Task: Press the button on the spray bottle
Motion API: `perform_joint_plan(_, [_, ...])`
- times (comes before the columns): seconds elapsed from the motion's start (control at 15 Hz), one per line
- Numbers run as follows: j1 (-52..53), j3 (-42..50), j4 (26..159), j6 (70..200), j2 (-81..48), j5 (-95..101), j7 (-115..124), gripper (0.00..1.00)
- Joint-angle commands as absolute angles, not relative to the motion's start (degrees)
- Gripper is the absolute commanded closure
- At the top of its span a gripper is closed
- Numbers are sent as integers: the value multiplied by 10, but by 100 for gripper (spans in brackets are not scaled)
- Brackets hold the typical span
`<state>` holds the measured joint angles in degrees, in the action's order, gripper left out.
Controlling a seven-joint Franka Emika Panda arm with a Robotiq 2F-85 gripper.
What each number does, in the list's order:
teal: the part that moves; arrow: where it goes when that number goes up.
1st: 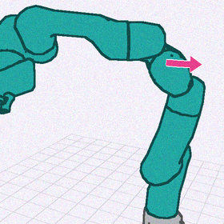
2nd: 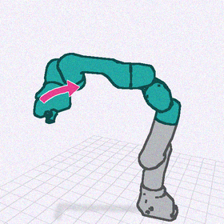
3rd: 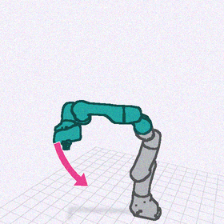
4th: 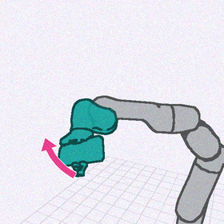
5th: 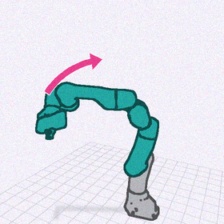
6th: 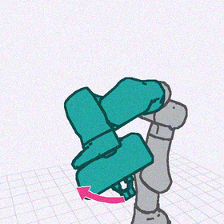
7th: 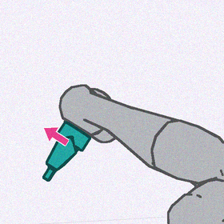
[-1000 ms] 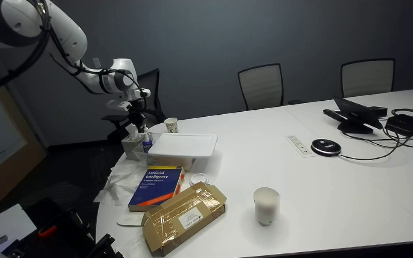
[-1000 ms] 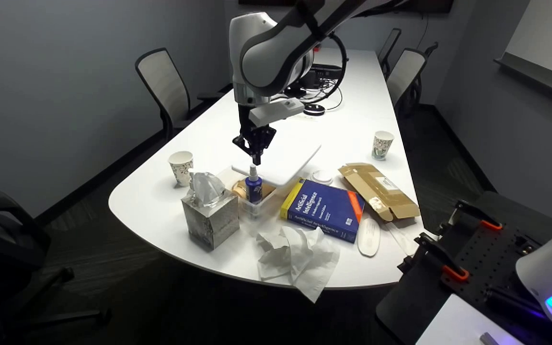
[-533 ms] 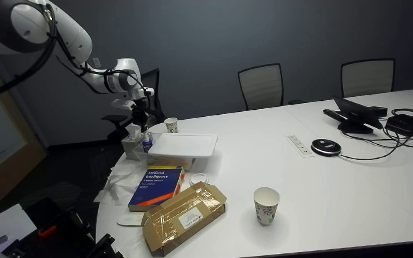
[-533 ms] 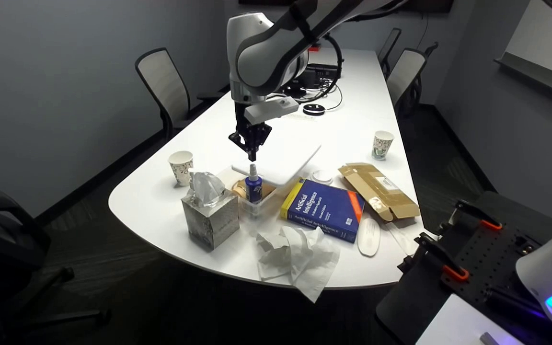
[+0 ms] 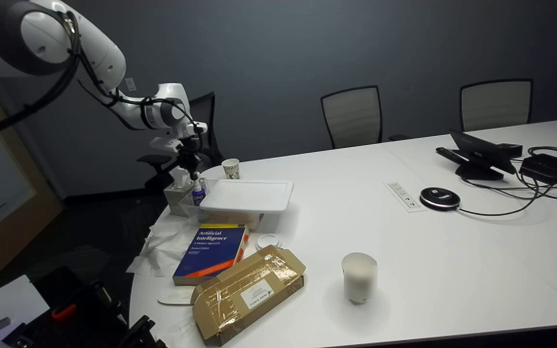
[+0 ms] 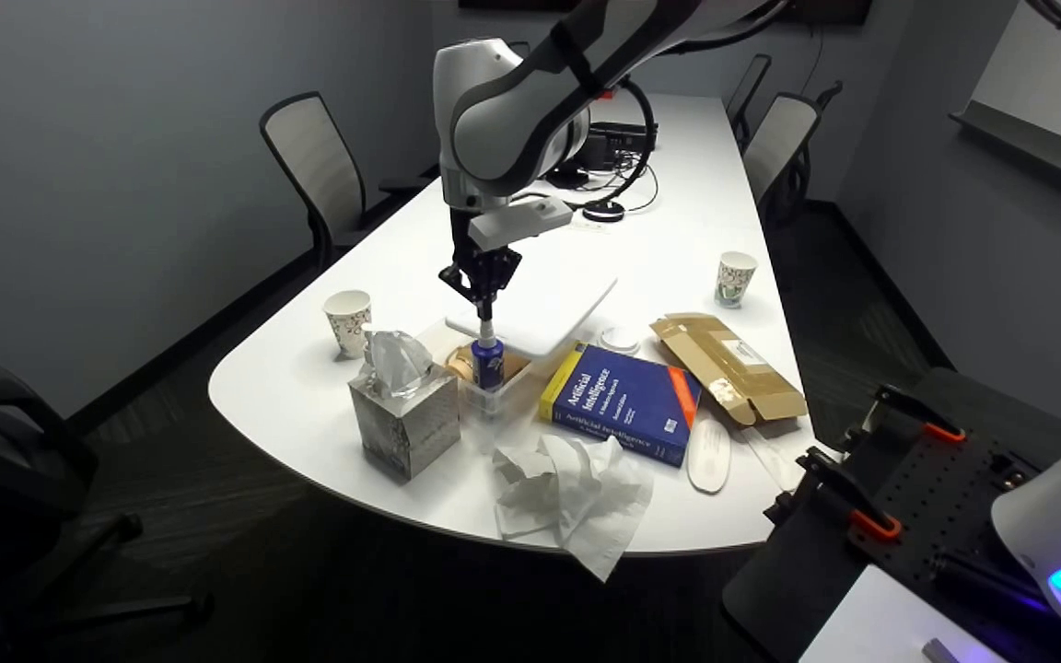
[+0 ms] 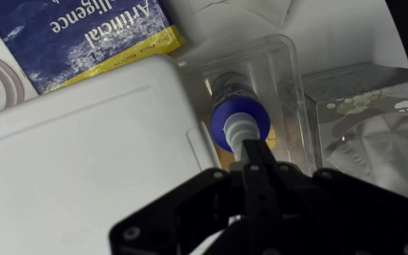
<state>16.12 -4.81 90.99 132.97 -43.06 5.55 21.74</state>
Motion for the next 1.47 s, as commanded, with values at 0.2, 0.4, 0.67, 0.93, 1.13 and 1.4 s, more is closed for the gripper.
perform_joint_plan(0.2, [178, -37, 908, 1331, -438, 47, 219, 100])
perform_joint_plan(0.4, [178, -33, 921, 1333, -438, 49, 223, 100])
perform_joint_plan(0.67, [170, -37, 933, 1343, -441, 39, 218, 100])
perform_joint_plan(0.93, [162, -46, 944, 1348, -446, 12, 214, 100])
perform_joint_plan(1.13, [159, -47, 951, 1350, -447, -9, 213, 100])
perform_joint_plan(1.4, [161, -41, 951, 1348, -445, -15, 215, 100])
